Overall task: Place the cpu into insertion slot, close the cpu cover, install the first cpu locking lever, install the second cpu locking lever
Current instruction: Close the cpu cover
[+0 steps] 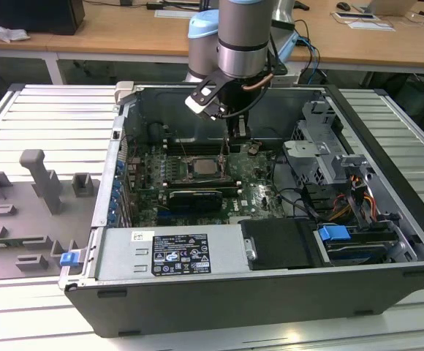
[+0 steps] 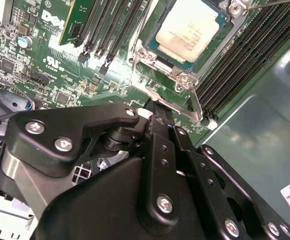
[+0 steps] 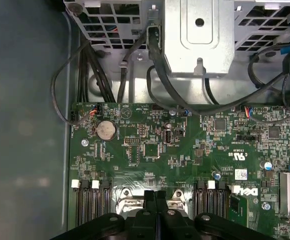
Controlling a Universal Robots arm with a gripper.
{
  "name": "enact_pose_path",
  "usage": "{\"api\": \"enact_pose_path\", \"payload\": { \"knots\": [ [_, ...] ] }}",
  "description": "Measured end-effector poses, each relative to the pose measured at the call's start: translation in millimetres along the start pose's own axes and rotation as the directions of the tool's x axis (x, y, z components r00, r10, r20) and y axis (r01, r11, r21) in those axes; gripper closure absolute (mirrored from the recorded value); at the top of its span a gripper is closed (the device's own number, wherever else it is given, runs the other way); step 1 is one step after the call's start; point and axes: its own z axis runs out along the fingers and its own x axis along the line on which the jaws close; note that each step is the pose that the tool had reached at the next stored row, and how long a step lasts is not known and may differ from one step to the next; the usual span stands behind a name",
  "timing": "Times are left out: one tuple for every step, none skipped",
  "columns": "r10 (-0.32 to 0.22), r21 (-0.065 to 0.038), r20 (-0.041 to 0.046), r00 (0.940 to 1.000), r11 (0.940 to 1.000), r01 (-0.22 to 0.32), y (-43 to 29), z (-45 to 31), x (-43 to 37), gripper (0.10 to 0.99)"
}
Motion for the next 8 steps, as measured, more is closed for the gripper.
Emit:
{"api": "enact_pose_path", "payload": {
  "knots": [
    [0.000, 0.000, -0.0007, 1.0000, 1.0000, 0.000, -4.1, -0.2, 0.1, 0.980],
    [0.000, 0.000, -0.0006, 1.0000, 1.0000, 0.000, -6.5, -0.4, 0.1, 0.980],
    [0.000, 0.000, -0.0007, 1.0000, 1.0000, 0.000, -8.9, -0.5, 0.0, 0.980],
    [0.000, 0.000, -0.0007, 1.0000, 1.0000, 0.000, -10.7, -0.2, 0.0, 0.980],
    [0.000, 0.000, -0.0008, 1.0000, 1.0000, 0.000, -11.8, 0.1, 0.1, 0.980],
    [0.000, -0.001, -0.0007, 1.0000, 1.0000, 0.000, -14.4, 0.8, 0.1, 0.980],
    [0.000, -0.002, -0.0006, 1.0000, 1.0000, 0.000, -18.2, 1.3, 0.0, 0.980],
    [0.000, -0.003, -0.0007, 1.0000, 1.0000, 0.000, -20.0, 1.8, 0.1, 0.980]
  ]
}}
